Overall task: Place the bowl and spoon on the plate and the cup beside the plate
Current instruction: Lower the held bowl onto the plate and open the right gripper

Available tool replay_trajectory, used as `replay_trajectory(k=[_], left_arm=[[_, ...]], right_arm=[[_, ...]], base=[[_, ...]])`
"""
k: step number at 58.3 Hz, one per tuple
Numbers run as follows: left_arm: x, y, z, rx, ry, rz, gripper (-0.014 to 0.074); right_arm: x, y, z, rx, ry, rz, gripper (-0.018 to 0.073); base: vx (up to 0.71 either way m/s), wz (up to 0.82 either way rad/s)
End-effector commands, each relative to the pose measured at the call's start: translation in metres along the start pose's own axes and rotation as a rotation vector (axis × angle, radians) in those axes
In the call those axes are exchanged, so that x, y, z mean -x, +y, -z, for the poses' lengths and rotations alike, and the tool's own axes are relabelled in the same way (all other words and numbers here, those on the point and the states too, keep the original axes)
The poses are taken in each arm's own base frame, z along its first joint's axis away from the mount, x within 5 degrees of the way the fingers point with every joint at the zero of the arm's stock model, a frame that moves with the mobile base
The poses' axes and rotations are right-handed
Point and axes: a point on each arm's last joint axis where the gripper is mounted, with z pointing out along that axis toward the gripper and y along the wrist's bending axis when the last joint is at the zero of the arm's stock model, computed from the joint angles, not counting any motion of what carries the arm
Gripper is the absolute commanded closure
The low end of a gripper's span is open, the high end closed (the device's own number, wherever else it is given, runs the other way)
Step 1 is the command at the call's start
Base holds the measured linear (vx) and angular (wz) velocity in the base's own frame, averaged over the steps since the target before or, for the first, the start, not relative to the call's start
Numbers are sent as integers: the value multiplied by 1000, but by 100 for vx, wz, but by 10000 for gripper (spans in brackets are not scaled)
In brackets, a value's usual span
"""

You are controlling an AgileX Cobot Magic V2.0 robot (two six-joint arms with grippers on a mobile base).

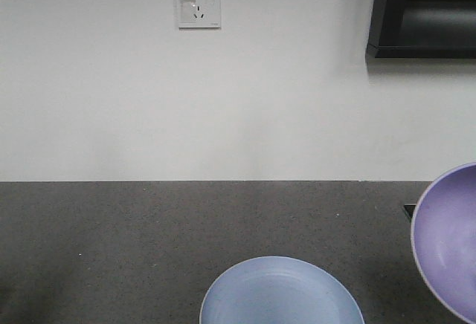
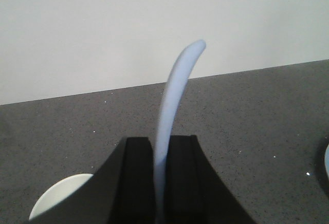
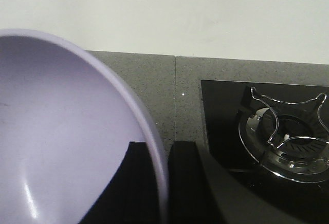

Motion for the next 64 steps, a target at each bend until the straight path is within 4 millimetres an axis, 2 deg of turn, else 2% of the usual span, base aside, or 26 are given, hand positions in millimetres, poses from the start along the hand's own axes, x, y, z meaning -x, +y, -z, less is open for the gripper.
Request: replay_trajectory(k=[1,33,37,43,48,54,58,64], left_arm=[[16,1,4,4,-112,10,602],[16,1,4,4,-112,10,602],[16,1,4,4,-114,10,602],[17,1,4,5,-120,9,602],[17,1,4,5,-120,9,602],[17,1,4,5,-120,9,602],[17,1,4,5,-119,10,602],[17,1,4,5,-119,10,602]], right_arm=[[16,-1,7,-1,-126,5,568],[19,0,8,12,-160,-10,568],[22,4,2,46,-175,-39,568],[27,11,-17,111,-190,-69,568],[32,21,-43,181,-170,-73,568],[36,45,-75,290,-93,59,568],[36,69,-99,370,-37,158,568],[34,90,-143,409,69,126,568]], base=[[0,0],[0,0],[0,0],[0,0],[0,0],[0,0],[0,0],[0,0]])
